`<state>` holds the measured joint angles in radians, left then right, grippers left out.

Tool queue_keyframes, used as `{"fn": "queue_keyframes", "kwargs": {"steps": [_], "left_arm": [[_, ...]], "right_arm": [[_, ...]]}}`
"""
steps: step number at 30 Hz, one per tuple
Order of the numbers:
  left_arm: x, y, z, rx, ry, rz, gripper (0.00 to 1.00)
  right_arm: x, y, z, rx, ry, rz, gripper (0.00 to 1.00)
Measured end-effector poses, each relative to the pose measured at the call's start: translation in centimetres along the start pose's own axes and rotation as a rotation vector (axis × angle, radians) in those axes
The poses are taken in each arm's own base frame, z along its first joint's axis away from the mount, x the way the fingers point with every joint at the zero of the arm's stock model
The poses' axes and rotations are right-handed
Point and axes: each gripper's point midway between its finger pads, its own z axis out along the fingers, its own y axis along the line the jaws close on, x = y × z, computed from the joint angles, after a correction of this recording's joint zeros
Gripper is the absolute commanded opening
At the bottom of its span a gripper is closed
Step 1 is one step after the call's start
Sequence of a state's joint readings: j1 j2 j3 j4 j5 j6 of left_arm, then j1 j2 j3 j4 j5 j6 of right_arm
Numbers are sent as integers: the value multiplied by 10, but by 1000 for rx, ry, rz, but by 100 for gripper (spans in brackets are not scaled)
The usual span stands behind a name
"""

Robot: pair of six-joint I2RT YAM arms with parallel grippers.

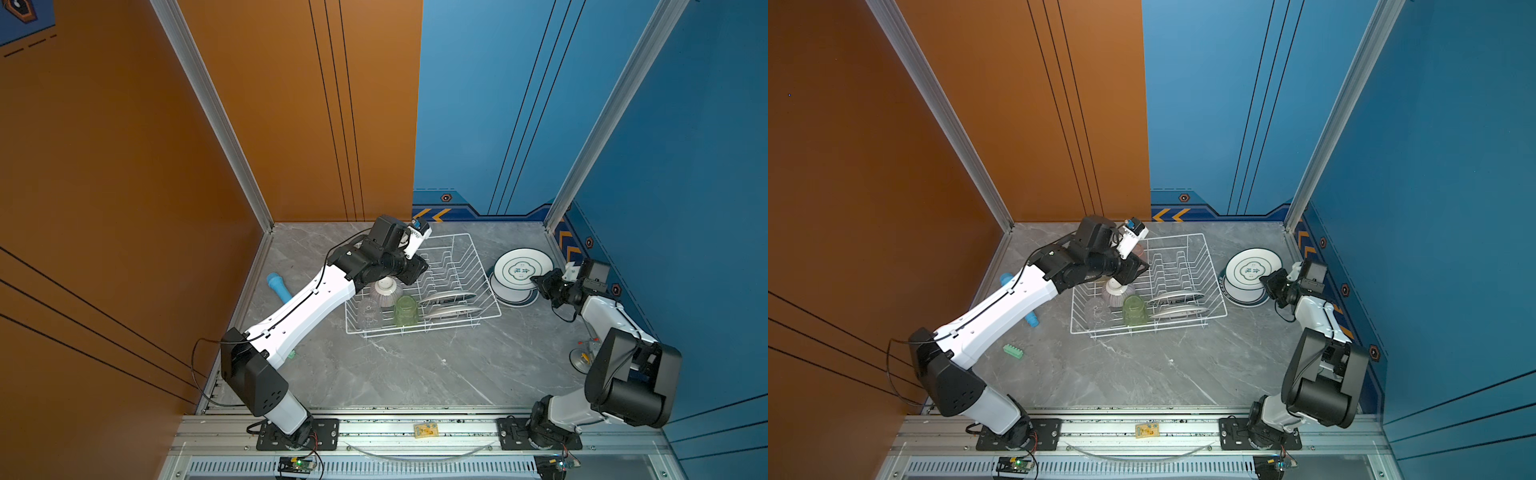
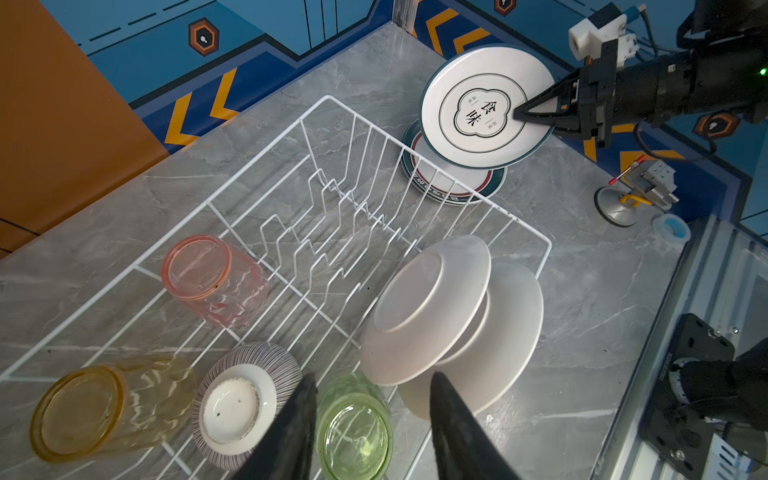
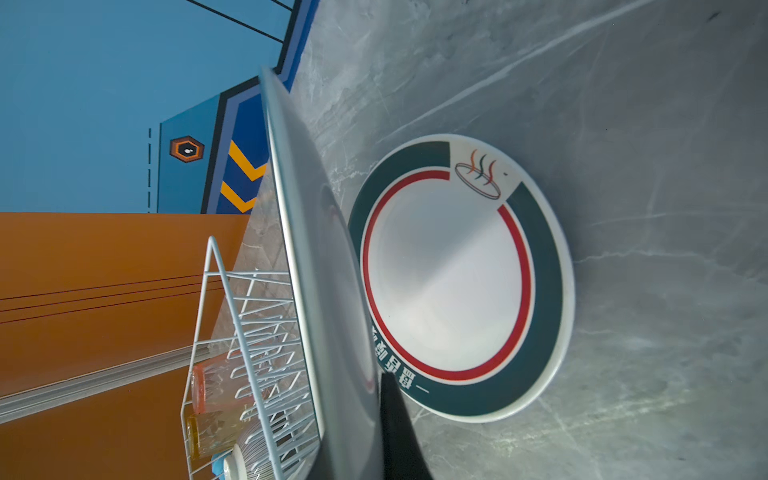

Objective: Unload the mixed dishes from the dish rack
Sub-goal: 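Lower the white plate onto the plate stack with the right gripper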

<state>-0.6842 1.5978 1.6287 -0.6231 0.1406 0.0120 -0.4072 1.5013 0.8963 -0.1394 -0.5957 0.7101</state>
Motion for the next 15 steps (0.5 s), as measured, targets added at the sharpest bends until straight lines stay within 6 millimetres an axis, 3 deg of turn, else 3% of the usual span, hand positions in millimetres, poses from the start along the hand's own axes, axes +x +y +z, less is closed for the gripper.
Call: {"fn": "queue_keyframes", "kwargs": {"steps": [8, 15], "left_arm": [[-10, -2, 12, -2, 20, 55, 46], [-7, -3, 25, 5, 54, 75, 46]], "right_arm": [[7, -22, 19, 45, 48, 40, 0], [9, -33, 31, 61, 67, 54, 0]]}}
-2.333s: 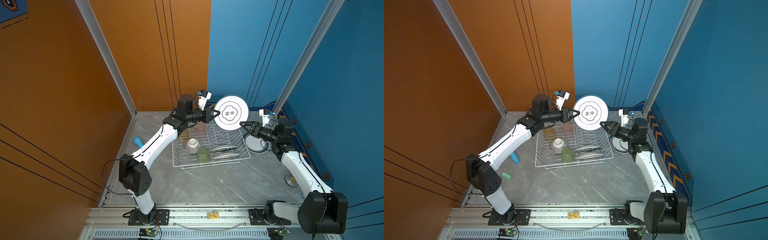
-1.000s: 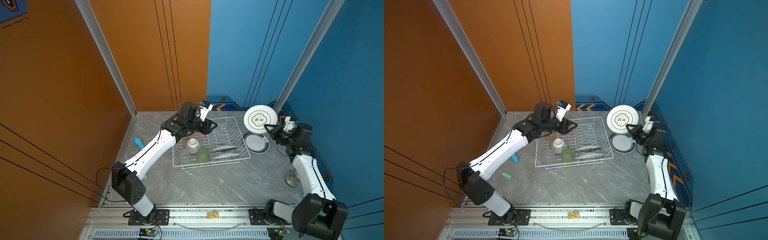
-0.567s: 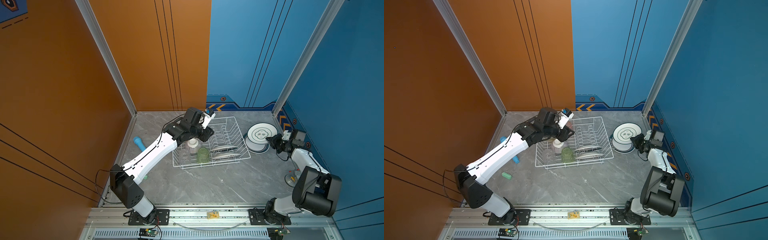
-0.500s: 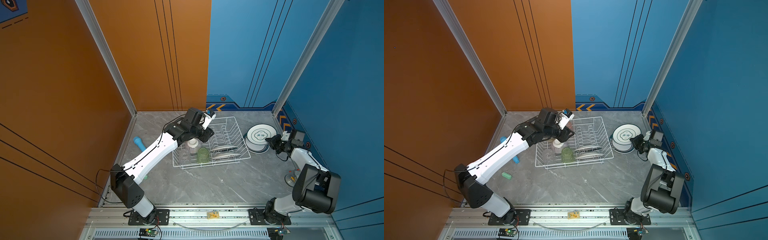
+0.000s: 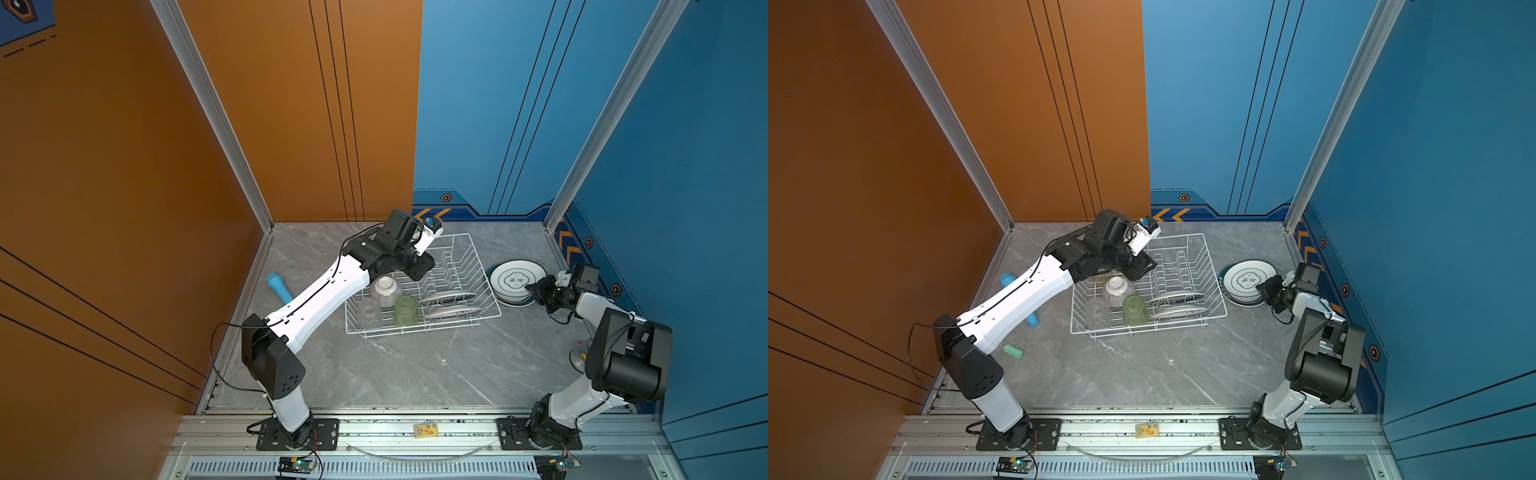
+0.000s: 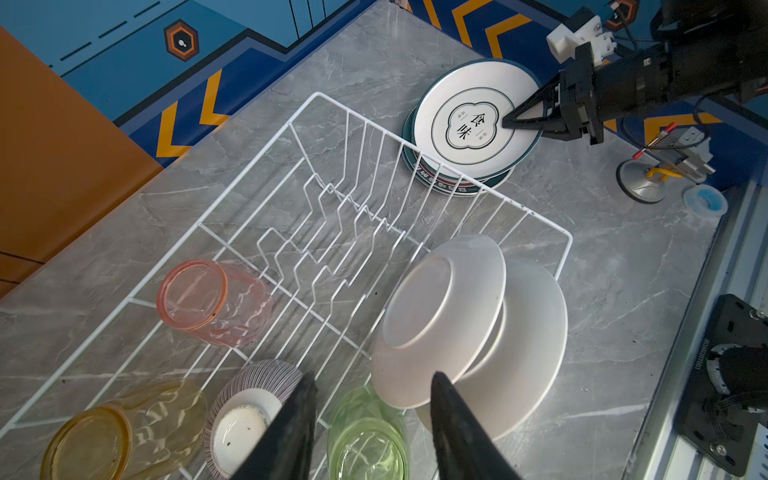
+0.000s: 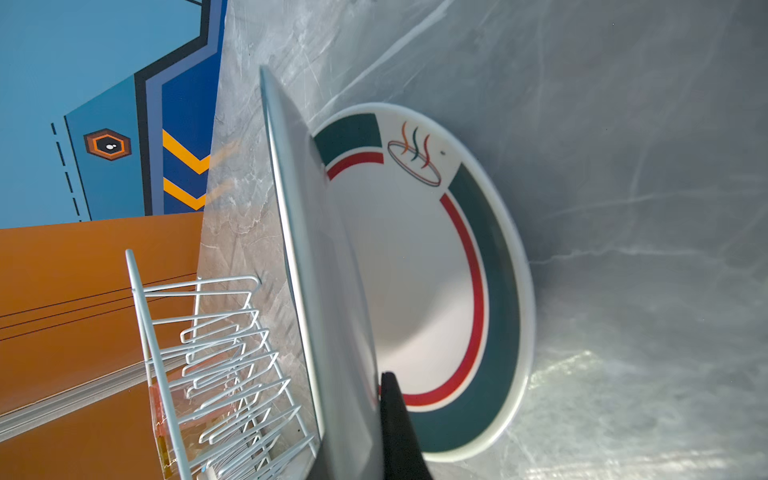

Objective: Unload the mixed dishes from the dish rack
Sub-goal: 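Lower the white plate onto the plate stack with the right gripper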

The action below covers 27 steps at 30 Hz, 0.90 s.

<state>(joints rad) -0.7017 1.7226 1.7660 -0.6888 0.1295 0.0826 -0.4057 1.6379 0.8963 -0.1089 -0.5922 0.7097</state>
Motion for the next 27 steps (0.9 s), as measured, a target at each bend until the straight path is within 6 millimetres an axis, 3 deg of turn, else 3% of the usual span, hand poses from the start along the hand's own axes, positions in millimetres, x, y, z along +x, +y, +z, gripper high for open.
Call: {"fn": "queue_keyframes", "kwargs": {"steps": [8, 24, 27], "left_arm": [[-1, -4, 1, 4, 11, 12, 47], [4, -10, 2, -2, 33, 27, 47], [4, -11, 2, -3, 34, 38, 47]], "right_arm": [[0, -5, 10, -5, 13, 5, 1], [12, -18, 16, 29, 66, -12, 40], [15, -22, 15, 47, 78, -19, 43]]}}
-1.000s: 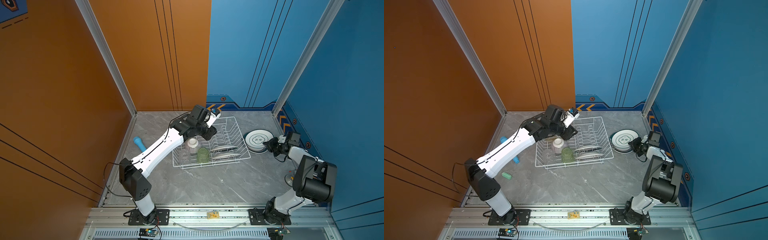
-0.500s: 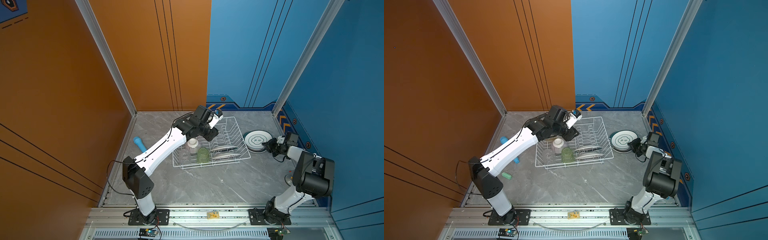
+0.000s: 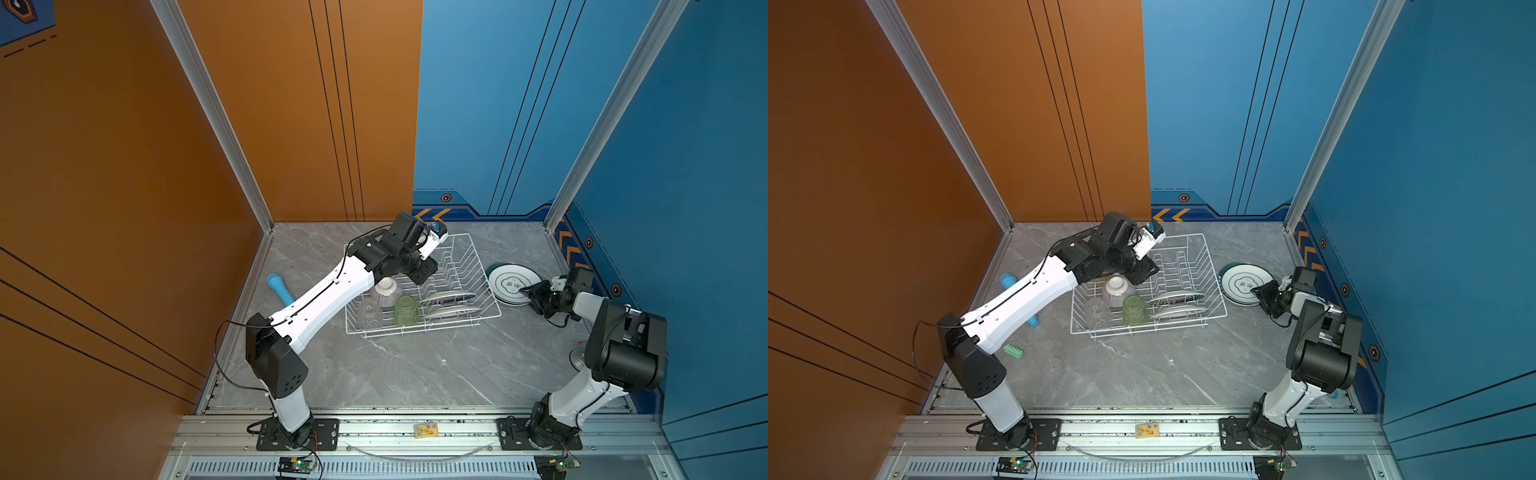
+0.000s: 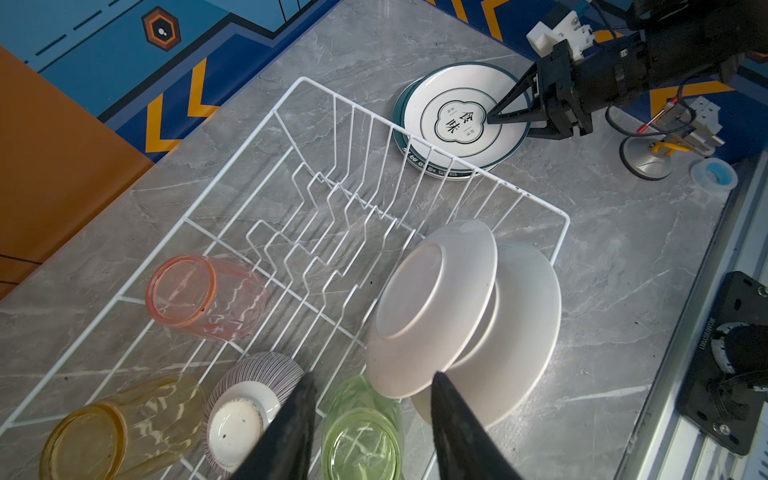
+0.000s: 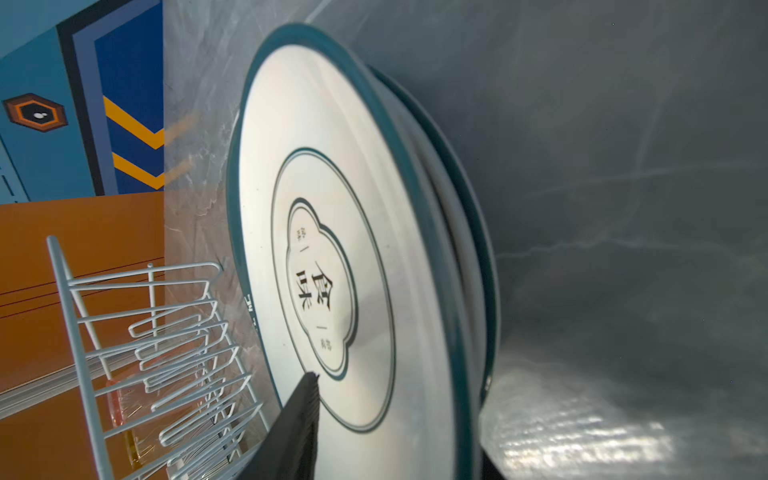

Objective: Unload the mixed dishes from the dish rack
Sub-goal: 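Lower the white plate onto the plate stack with the right gripper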

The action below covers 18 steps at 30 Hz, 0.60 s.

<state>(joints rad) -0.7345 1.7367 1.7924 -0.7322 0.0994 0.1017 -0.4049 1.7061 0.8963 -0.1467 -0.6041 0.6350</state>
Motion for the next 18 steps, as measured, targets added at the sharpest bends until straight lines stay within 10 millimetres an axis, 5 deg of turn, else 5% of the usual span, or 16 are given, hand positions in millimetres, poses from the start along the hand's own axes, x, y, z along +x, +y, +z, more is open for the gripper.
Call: {"fn": "queue_keyframes", "kwargs": {"steps": [18], "left_arm": [[4, -4, 5, -17, 19, 41, 46]], "right_arm": [[19, -10, -16, 184, 27, -133, 50]]}}
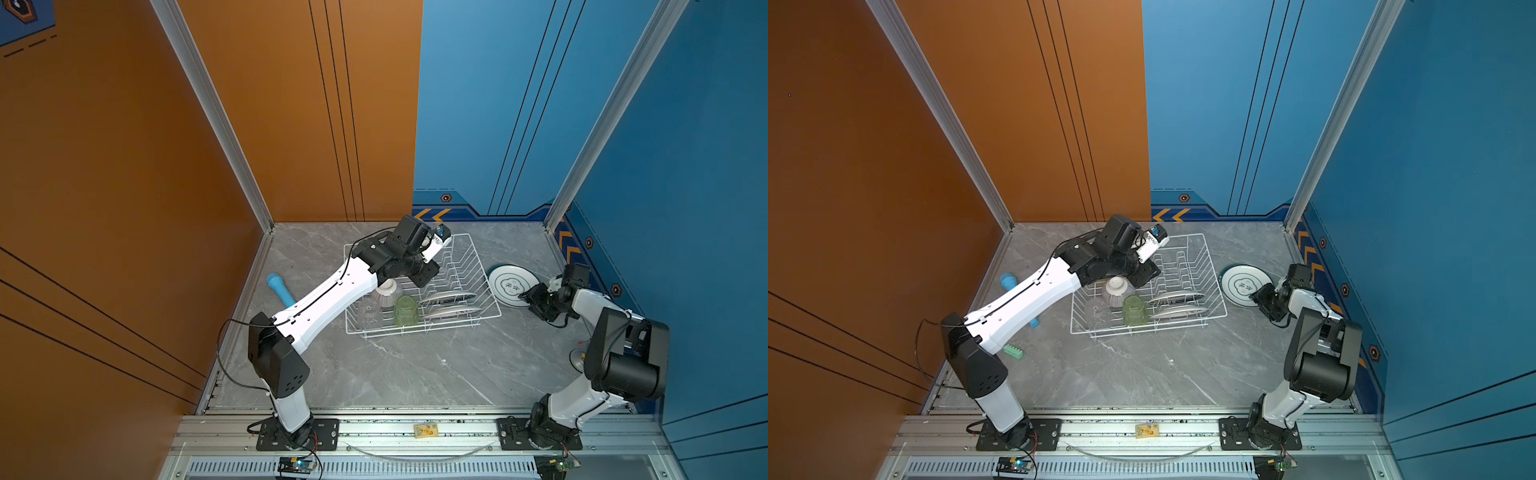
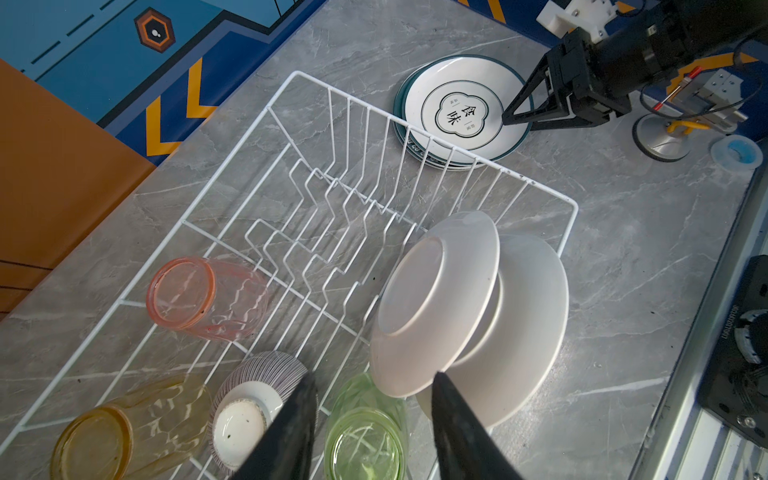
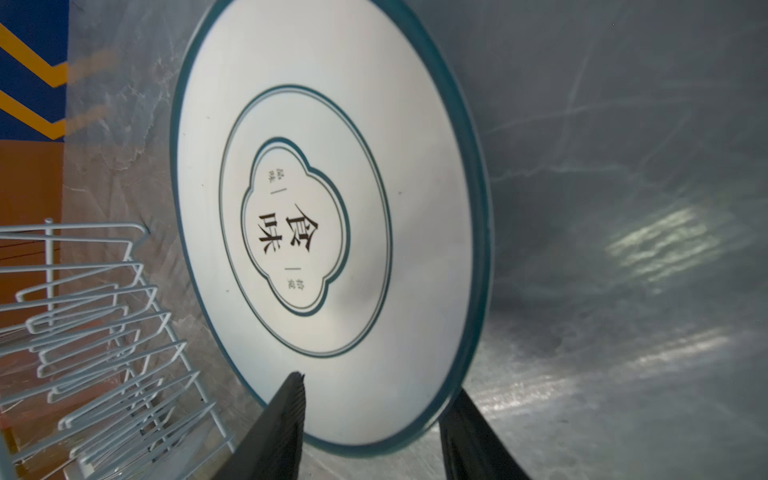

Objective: Unload the mixed dishes from the dish rack
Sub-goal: 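Lower the white plate onto the plate stack with the right gripper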

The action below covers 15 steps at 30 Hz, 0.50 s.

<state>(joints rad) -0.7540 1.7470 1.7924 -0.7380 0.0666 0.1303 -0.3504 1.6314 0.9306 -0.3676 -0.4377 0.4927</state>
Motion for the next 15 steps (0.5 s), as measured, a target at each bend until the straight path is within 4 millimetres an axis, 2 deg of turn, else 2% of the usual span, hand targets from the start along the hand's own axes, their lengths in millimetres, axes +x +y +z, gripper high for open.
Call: {"fn": "queue_keyframes", "kwargs": {"steps": [10, 15], "left_arm": [[6, -1, 4, -1, 26, 19, 46], [14, -18, 18, 24, 67, 81, 45]], "right_arm": [[4, -2, -10, 53, 3, -36, 51], [-6, 12, -40, 56, -55, -90, 51]]}}
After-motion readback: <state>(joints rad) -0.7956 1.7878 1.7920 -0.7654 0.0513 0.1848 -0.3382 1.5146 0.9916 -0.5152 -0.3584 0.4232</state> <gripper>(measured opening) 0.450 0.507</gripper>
